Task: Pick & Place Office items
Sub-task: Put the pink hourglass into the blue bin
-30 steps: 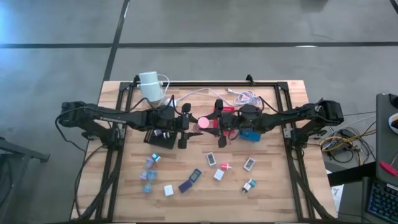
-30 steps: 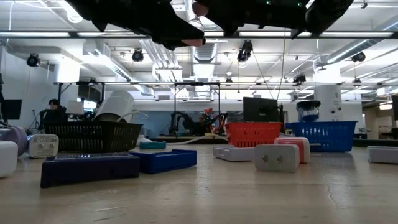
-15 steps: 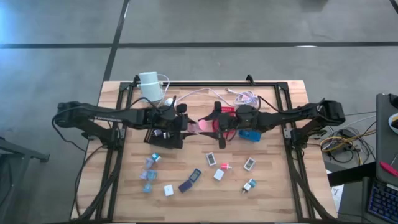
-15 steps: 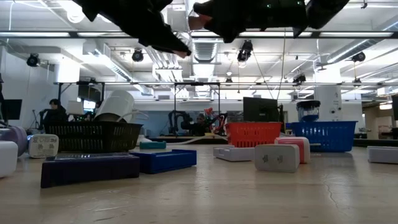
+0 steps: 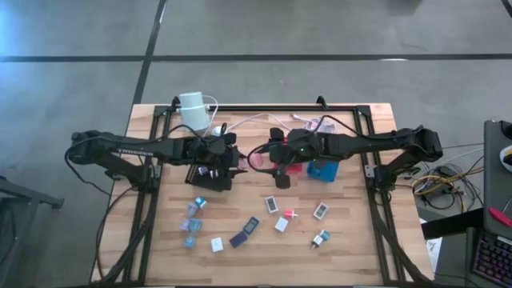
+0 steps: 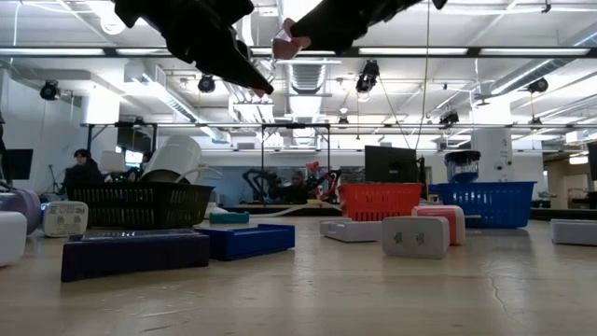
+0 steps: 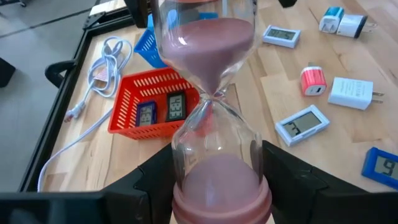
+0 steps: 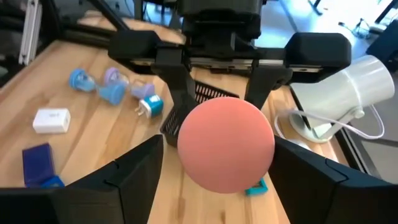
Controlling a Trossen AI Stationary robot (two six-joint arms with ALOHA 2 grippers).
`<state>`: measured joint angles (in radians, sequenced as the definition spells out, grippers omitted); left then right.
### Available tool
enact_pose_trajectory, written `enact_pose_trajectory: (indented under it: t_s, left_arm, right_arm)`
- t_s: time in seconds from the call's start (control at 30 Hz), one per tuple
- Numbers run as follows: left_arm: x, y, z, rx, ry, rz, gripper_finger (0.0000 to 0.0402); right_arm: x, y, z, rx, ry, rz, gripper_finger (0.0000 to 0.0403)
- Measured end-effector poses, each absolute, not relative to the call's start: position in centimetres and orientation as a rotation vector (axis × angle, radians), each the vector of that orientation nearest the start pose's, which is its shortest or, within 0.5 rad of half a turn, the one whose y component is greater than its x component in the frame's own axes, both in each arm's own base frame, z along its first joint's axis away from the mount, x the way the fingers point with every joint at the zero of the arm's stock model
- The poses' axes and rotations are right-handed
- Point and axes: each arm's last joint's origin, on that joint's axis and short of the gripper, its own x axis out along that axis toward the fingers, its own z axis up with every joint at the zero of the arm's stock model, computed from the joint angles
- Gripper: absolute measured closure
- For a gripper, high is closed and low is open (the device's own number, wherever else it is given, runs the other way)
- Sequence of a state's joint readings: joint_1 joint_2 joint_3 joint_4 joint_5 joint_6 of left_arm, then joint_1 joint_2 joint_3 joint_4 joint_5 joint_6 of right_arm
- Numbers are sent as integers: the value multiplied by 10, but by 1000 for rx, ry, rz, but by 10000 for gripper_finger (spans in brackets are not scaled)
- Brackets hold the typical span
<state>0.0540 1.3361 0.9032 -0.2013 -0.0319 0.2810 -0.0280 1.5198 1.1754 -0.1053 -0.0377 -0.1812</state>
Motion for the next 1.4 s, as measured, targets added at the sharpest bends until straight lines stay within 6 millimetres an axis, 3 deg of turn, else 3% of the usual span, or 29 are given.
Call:
enact_pose_trajectory:
  t_s: [0.17, 0.5, 1.1, 1.4]
  left_arm:
    - [283, 16, 255, 264, 644, -8, 207]
    - [283, 16, 254, 266, 644, -9, 207]
    - [283, 16, 252, 273, 653, 3, 207]
    - [284, 16, 253, 273, 638, 5, 207]
  right_arm:
    - [347, -9, 306, -179, 476, 53, 144]
    - [361, -11, 303, -200, 497, 56, 158]
    - [359, -11, 311, -186, 545, 58, 205]
    - [358, -11, 313, -165, 533, 51, 205]
